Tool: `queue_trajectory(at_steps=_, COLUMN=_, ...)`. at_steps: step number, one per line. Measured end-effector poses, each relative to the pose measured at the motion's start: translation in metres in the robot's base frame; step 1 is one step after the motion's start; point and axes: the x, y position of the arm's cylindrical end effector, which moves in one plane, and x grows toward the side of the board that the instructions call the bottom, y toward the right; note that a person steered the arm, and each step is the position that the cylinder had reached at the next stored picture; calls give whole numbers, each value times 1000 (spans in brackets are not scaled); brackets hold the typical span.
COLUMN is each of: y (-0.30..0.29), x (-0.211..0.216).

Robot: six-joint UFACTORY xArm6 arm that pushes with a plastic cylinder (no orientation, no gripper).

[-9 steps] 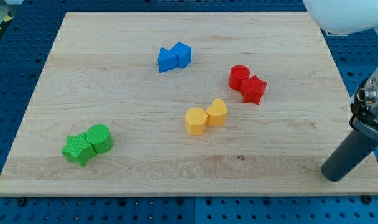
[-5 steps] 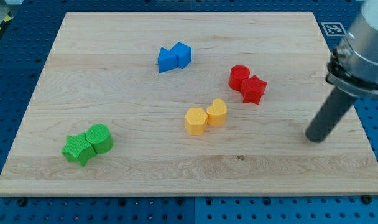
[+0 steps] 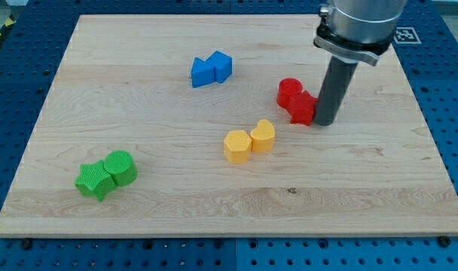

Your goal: Push the red star and the red circle to the center

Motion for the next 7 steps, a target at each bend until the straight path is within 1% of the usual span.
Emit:
queue_trajectory(at_steps=2, y=-15, x=-48)
queue_trajectory(at_steps=3, y=-39, x=-57)
queue_trajectory(at_steps=4, y=-80, x=-58)
queue_trajectory(at_steps=5, y=-121, x=-74)
queue_trajectory(at_steps=6, y=-120, x=-79)
queue_trajectory(at_steps=7, y=-47, x=-61)
